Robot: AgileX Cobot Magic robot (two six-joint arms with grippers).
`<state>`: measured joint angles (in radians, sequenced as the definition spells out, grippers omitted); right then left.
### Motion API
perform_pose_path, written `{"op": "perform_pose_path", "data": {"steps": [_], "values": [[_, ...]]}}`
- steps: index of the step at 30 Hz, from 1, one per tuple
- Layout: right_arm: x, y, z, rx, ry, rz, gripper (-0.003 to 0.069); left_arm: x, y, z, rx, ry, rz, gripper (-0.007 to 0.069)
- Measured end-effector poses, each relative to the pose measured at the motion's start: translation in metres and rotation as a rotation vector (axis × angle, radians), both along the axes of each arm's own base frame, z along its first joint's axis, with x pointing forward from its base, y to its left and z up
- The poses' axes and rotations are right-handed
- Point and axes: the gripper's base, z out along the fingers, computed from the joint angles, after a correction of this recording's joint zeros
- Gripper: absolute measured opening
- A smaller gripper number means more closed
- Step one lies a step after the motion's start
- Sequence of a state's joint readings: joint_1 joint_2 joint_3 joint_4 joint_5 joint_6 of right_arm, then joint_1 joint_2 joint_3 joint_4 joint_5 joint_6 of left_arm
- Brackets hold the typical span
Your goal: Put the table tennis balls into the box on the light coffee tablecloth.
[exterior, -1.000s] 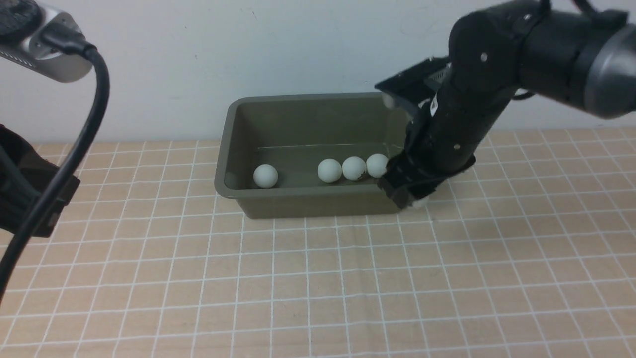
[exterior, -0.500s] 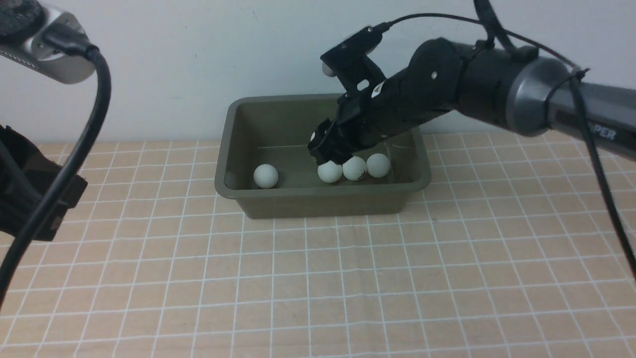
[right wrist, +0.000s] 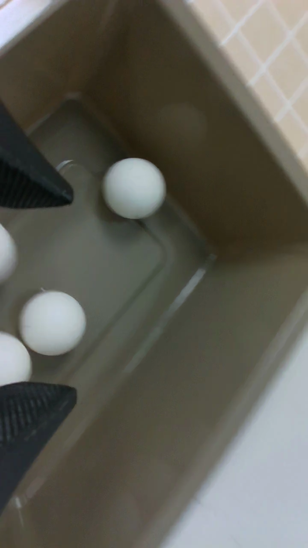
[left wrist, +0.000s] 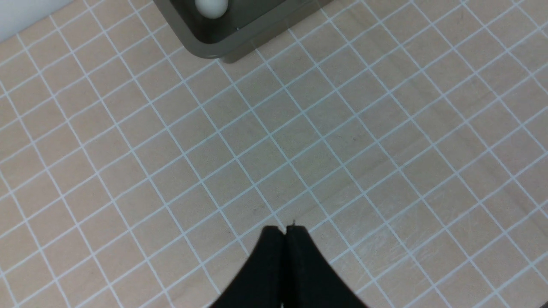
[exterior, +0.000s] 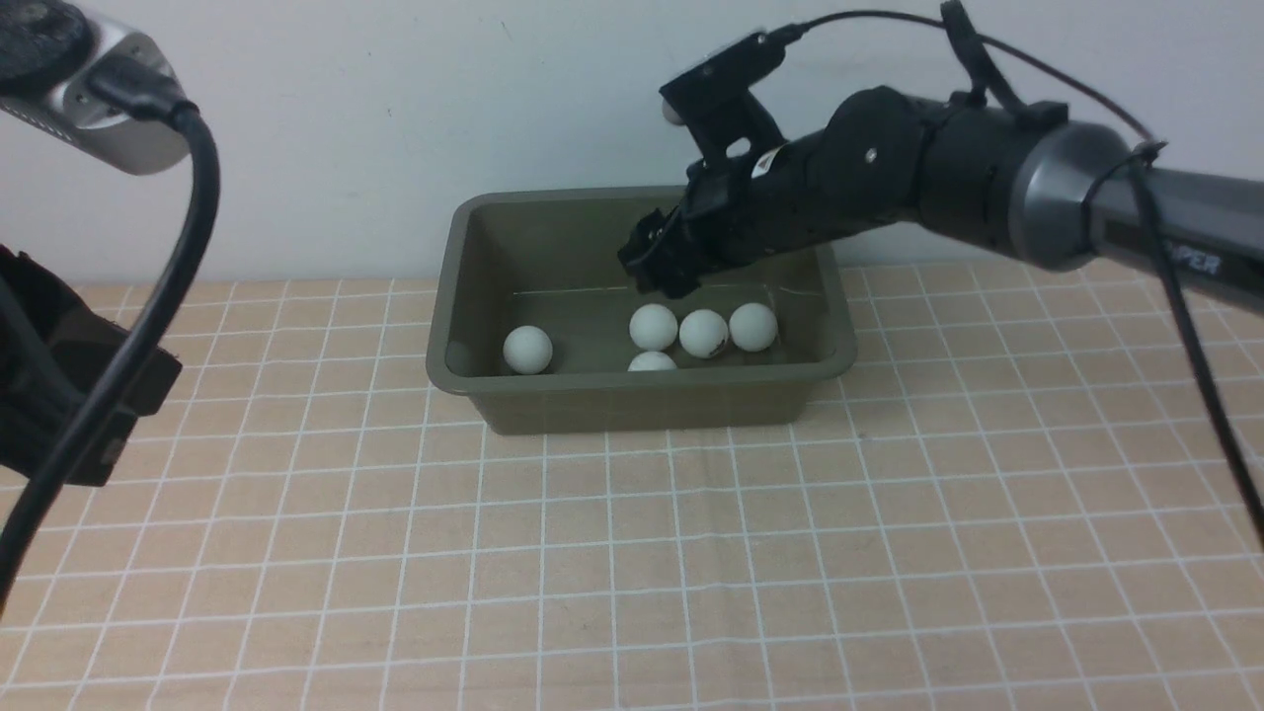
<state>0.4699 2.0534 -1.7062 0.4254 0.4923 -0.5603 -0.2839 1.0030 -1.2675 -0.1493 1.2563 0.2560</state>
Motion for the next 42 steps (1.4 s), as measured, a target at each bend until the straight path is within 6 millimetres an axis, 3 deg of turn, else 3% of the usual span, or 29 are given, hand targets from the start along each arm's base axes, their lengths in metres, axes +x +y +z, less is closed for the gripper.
{"op": "perform_pose_path", "data": {"steps": [5, 7, 8, 9, 10, 12, 16, 17, 22, 27, 31, 38, 42], "values": [[-0.024, -0.050, 0.090, 0.099, -0.067, -0.082, 0.0472, 0.000, 0.000, 0.000, -0.003, 0.001, -0.001, -0.0069], [-0.043, -0.078, 0.128, 0.141, -0.064, -0.127, 0.0425, 0.000, 0.000, 0.000, -0.003, 0.001, -0.001, -0.0069], [-0.044, -0.083, 0.132, 0.146, -0.071, -0.139, 0.0419, 0.000, 0.000, 0.000, -0.002, 0.000, -0.002, -0.0069], [-0.058, -0.102, 0.151, 0.141, -0.065, -0.158, 0.0368, 0.000, 0.000, 0.000, 0.001, -0.001, -0.006, -0.0069], [-0.065, -0.107, 0.159, 0.142, -0.074, -0.163, 0.0353, 0.000, 0.000, 0.000, 0.001, -0.001, -0.006, -0.0069], [-0.089, -0.133, 0.185, 0.113, -0.098, -0.180, 0.0244, 0.000, -0.001, 0.000, 0.000, -0.004, -0.016, -0.0069], [-0.127, -0.152, 0.211, 0.022, -0.142, -0.134, 0.0052, 0.000, -0.003, 0.002, -0.016, -0.022, -0.036, -0.0069], [-0.128, -0.153, 0.212, 0.020, -0.148, -0.133, 0.0045, 0.001, -0.003, 0.002, -0.017, -0.022, -0.036, -0.0069], [-0.174, -0.162, 0.227, -0.053, -0.083, -0.101, -0.0013, 0.000, -0.006, 0.003, -0.043, -0.032, -0.061, -0.0069], [-0.211, -0.178, 0.240, -0.060, -0.041, -0.225, -0.0014, 0.000, -0.007, 0.003, -0.048, -0.032, -0.066, -0.0069], [-0.236, -0.192, 0.238, -0.077, -0.049, -0.342, -0.0014, 0.000, -0.007, 0.003, -0.048, -0.032, -0.067, -0.0069], [-0.284, -0.208, 0.199, -0.102, 0.010, -0.434, -0.0014, 0.000, -0.008, 0.003, -0.050, -0.036, -0.090, -0.0069], [-0.307, -0.212, 0.159, -0.085, -0.017, -0.439, -0.0014, -0.001, -0.010, 0.004, -0.061, -0.038, -0.115, -0.0069]]}}
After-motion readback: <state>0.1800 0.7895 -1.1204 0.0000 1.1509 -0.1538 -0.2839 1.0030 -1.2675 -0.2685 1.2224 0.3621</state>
